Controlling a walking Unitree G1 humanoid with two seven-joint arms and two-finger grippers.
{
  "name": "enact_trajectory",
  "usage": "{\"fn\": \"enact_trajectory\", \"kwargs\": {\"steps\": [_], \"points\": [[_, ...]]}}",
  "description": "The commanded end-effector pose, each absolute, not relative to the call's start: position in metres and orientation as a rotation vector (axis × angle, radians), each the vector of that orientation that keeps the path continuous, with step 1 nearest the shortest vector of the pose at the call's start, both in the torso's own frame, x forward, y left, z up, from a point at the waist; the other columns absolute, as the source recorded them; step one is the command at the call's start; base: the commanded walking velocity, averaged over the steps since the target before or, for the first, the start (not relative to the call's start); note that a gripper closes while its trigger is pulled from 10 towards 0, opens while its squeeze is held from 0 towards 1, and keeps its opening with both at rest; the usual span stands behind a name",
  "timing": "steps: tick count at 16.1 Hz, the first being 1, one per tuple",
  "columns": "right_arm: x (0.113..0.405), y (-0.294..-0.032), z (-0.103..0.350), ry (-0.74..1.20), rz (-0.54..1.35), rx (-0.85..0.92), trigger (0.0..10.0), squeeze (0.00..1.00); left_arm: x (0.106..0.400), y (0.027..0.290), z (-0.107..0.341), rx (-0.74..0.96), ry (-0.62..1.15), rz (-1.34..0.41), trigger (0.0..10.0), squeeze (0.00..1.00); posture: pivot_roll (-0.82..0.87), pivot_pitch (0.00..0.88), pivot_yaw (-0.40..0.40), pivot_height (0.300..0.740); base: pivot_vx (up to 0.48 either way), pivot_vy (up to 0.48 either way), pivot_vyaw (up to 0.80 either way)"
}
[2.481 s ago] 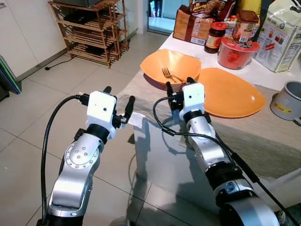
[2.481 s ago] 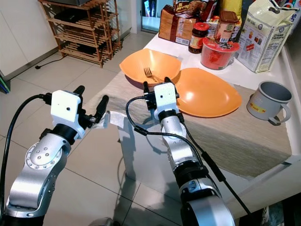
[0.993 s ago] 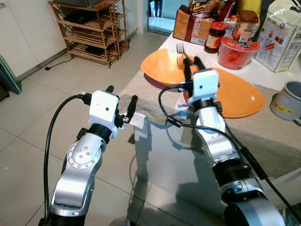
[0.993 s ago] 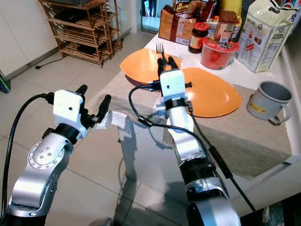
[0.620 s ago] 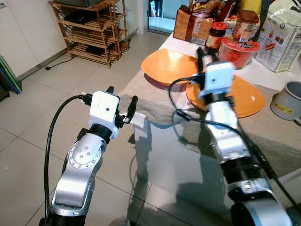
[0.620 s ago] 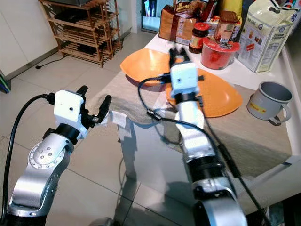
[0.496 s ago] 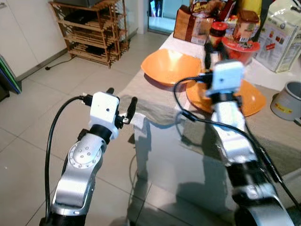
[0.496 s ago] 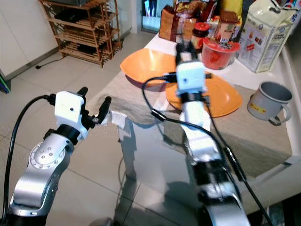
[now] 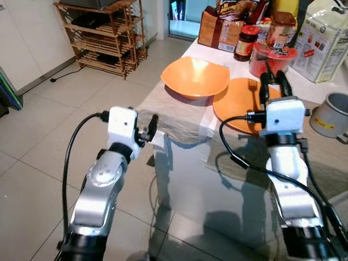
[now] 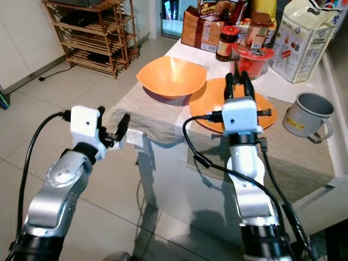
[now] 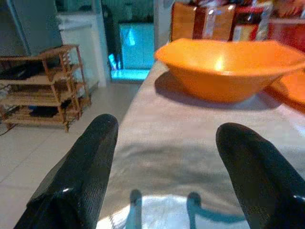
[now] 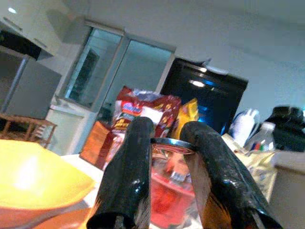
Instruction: Setting the table
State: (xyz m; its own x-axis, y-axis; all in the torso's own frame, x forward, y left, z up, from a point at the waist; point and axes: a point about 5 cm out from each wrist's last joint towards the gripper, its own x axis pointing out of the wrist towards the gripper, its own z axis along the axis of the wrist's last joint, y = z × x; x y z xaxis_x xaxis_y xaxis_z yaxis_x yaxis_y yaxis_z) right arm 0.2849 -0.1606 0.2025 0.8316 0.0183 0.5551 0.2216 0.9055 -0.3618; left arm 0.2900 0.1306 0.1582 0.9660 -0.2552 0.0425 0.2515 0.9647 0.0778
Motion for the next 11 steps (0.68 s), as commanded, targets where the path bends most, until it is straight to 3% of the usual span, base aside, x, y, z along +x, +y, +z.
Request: {"fn": "enact_trajectory", "kwargs": {"steps": [1, 7, 11], "points": [[0.281, -0.162, 0.208, -0.597, -0.123, -0.441, 0.0, 0.00, 0.294, 0.125, 0.159, 0.068, -0.060, -0.264, 10.0, 0.00, 0.05, 0.001, -0.017, 0.740, 0.000, 0.000, 0.00], [0.281, -0.152, 0.197, -0.541, -0.086, -0.432, 0.0, 0.00, 0.303, 0.111, 0.170, 0.009, -0.121, -0.322, 10.0, 0.00, 0.03, 0.000, -0.016, 0.740, 0.000, 0.000, 0.00], [0.285, -0.154, 0.189, -0.497, -0.077, -0.419, 0.0, 0.00, 0.303, 0.112, 0.171, 0.003, -0.133, -0.317, 10.0, 0.00, 0.04, 0.000, -0.022, 0.740, -0.296, 0.000, 0.00]]}}
